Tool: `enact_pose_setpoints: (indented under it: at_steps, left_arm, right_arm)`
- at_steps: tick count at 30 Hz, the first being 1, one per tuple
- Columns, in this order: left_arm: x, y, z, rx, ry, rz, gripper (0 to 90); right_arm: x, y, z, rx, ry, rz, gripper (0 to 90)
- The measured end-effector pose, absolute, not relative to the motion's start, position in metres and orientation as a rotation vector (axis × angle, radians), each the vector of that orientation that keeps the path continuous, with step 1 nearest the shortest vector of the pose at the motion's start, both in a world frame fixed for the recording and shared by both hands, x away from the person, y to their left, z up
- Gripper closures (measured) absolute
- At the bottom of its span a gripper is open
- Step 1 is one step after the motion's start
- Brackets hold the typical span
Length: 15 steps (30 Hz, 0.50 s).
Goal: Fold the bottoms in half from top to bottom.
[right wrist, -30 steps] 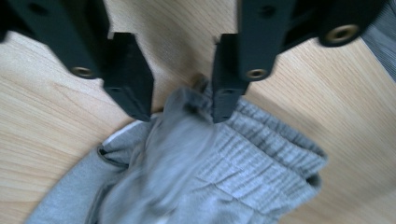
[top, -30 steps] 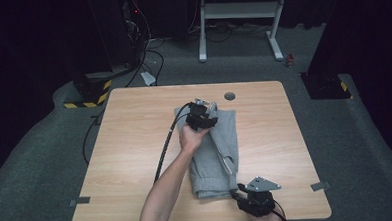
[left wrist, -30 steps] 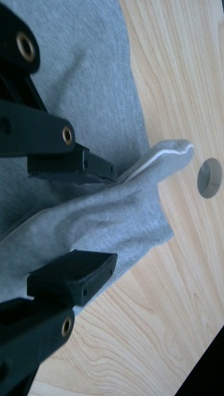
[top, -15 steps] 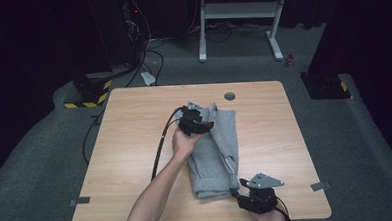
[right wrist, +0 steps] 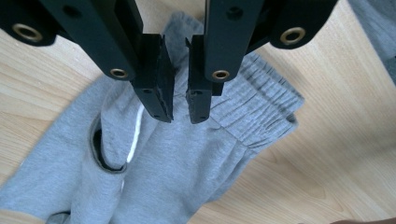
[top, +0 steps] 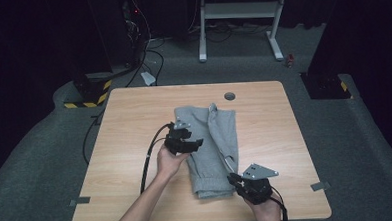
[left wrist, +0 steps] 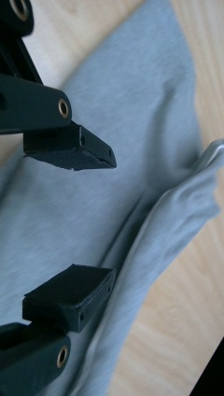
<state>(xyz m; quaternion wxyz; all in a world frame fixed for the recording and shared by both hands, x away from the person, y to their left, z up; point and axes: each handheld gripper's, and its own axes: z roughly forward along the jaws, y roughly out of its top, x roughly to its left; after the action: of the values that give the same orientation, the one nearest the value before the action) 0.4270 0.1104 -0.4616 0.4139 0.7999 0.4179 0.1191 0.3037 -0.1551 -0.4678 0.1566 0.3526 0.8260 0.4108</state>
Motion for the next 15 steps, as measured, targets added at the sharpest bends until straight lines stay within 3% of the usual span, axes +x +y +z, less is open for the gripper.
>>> enact_pose_setpoints:
  at_steps: [8, 13, 15]
  left_arm:
    - [0.372, 0.105, -0.472, 2.052, 1.007, 0.251, 39.1]
    - [0.358, 0.1, -0.483, 2.079, 1.009, 0.241, 39.1]
    - [0.35, 0.094, -0.492, 2.143, 0.99, 0.328, 39.0]
  right_arm:
    - [0.311, -0.148, -0.468, 0.996, 2.369, 1.136, 80.1]
    - [0.316, -0.147, -0.474, 1.016, 2.376, 1.107, 79.3]
    - [0.317, -0.149, -0.478, 1.033, 2.377, 1.089, 78.3]
